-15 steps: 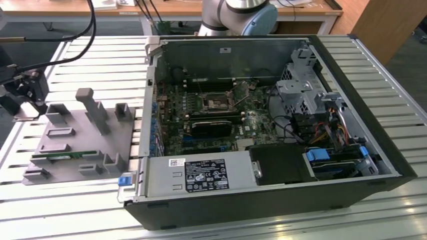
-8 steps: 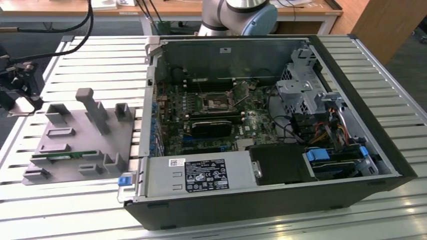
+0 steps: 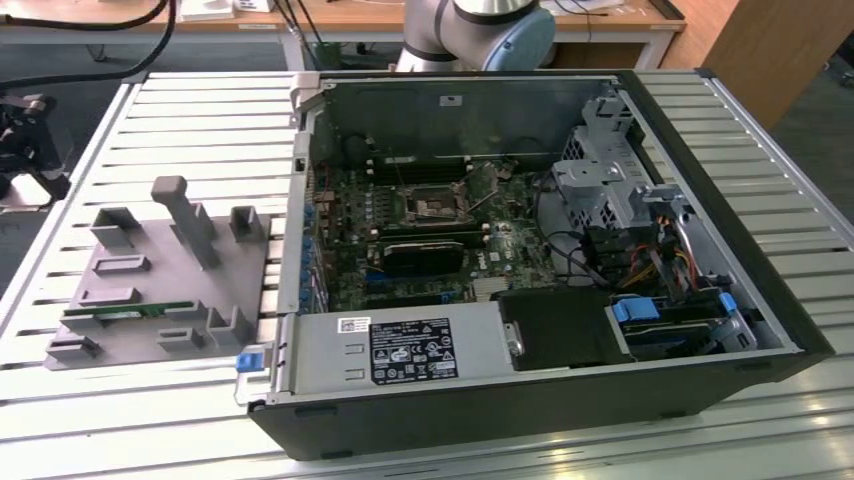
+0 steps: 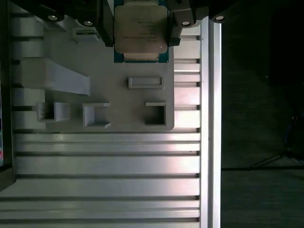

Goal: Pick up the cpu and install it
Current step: 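Pick up the cpu and move it towards the insertion slot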

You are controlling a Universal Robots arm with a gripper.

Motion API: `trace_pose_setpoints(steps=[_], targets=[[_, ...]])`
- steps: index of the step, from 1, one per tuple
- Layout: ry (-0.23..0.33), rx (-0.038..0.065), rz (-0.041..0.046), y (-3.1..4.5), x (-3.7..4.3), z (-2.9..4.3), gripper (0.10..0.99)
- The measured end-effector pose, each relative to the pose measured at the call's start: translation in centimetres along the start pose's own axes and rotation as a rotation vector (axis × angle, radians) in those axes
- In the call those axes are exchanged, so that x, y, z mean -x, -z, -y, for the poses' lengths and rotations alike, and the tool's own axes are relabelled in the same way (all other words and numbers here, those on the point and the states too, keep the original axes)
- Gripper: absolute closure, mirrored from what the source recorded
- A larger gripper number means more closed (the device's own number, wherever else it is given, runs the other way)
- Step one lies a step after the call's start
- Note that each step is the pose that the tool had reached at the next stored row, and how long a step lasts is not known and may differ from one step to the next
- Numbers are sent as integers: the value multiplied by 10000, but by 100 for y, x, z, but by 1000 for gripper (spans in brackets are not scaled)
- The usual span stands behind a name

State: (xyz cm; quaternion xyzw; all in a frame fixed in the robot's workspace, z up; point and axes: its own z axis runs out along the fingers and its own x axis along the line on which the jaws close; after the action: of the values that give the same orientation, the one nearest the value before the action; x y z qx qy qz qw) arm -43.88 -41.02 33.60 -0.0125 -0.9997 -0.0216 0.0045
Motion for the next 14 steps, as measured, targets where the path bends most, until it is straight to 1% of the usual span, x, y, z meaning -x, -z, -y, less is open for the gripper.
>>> trace_pose_setpoints(steps=[1,2,14], targets=[[0,0,0,37,-1,-2,545],[0,0,-1,202,-2,-9,545],[0,0,1,652,-6,-29,545]])
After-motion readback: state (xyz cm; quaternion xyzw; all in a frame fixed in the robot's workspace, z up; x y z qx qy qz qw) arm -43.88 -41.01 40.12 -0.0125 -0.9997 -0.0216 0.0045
